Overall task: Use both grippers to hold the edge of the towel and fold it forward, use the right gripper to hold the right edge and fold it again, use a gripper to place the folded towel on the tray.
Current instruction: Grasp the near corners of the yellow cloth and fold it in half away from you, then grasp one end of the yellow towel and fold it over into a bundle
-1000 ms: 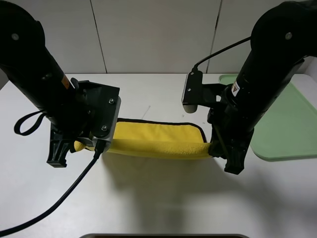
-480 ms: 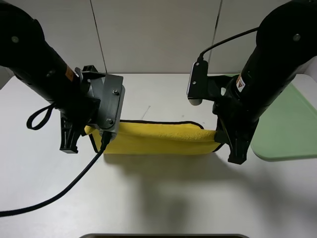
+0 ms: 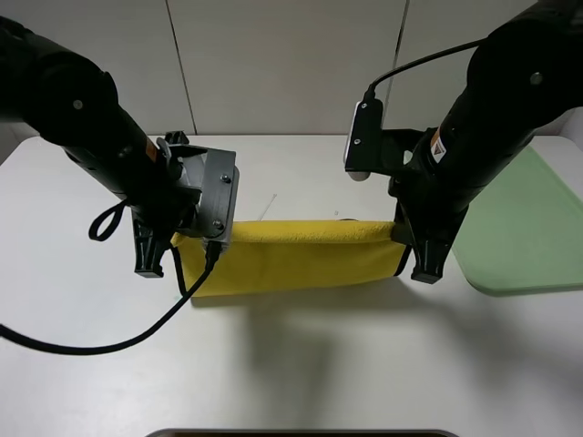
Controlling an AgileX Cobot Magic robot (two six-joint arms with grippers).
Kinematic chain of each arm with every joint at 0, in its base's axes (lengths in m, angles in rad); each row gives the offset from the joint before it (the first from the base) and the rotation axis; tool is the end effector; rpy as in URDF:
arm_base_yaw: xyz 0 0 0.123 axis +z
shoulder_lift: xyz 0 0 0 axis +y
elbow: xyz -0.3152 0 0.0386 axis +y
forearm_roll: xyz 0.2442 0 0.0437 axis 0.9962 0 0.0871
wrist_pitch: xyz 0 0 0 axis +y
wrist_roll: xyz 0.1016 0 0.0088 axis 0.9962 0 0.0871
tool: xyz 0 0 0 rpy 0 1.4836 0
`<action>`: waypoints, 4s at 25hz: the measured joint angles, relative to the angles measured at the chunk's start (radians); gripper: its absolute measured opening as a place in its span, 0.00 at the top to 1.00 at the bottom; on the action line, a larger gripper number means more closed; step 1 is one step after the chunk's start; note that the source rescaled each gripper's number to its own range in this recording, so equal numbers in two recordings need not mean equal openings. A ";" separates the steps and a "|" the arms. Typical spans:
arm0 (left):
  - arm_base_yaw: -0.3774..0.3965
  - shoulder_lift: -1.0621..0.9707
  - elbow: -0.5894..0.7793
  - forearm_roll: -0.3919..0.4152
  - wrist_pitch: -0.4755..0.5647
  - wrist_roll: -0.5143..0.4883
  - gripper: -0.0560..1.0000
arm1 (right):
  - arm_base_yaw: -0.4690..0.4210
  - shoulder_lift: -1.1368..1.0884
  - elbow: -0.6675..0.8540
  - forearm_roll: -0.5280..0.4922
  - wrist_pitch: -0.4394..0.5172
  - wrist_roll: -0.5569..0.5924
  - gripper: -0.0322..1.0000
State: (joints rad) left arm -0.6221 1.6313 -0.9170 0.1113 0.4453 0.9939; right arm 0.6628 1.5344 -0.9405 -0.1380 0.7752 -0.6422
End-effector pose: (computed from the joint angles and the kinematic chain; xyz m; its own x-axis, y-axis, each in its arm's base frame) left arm 0.2625 -0.1822 0.2189 0.1738 0.9677 -0.1829 0.8918 -0.0759 0.4459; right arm 0.2293 0.1665 0.2418 -0.1580 -0.9758 -0.1513 -0.9450 0.1939 -0.2634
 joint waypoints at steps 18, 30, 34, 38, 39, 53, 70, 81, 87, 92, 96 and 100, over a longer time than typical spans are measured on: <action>0.097 0.113 0.000 0.015 -0.177 0.000 0.95 | -0.020 0.160 -0.089 -0.089 -0.122 0.001 0.97; 0.109 0.118 0.000 0.018 -0.388 0.000 0.95 | -0.022 0.201 -0.089 -0.115 -0.164 0.001 0.97; 0.109 0.127 0.000 0.021 -0.411 0.004 0.95 | -0.022 0.203 -0.089 -0.115 -0.171 0.001 0.97; 0.109 0.168 0.000 0.022 -0.413 0.004 0.95 | -0.022 0.208 -0.089 -0.115 -0.173 0.001 0.97; 0.109 0.175 0.000 0.022 -0.413 0.004 0.95 | -0.022 0.210 -0.089 -0.115 -0.174 0.002 0.97; 0.109 0.177 0.000 0.022 -0.434 0.004 0.61 | -0.022 0.214 -0.089 -0.129 -0.200 0.030 0.46; 0.109 0.177 0.000 0.022 -0.481 -0.016 0.00 | -0.022 0.214 -0.088 -0.201 -0.233 0.158 0.00; 0.109 0.096 0.002 0.022 -0.251 -0.050 0.00 | -0.022 0.183 -0.088 -0.180 -0.233 0.201 0.00; 0.109 -0.049 0.002 0.022 -0.058 -0.183 0.00 | -0.022 0.153 -0.088 -0.094 -0.222 0.293 0.00; 0.109 -0.155 0.002 0.023 0.089 -0.332 0.00 | -0.022 0.130 -0.088 -0.025 -0.188 0.371 0.00; 0.109 -0.224 0.002 0.023 0.191 -0.478 0.00 | -0.021 0.120 -0.088 0.046 -0.134 0.413 0.00; 0.109 -0.300 0.002 0.024 0.314 -0.622 0.00 | -0.020 0.120 -0.088 0.096 -0.077 0.443 0.00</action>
State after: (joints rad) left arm -0.5126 1.3317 -0.9152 0.1354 0.7589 0.3717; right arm 0.6428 1.6549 -1.0282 -0.0415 0.6985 -0.1996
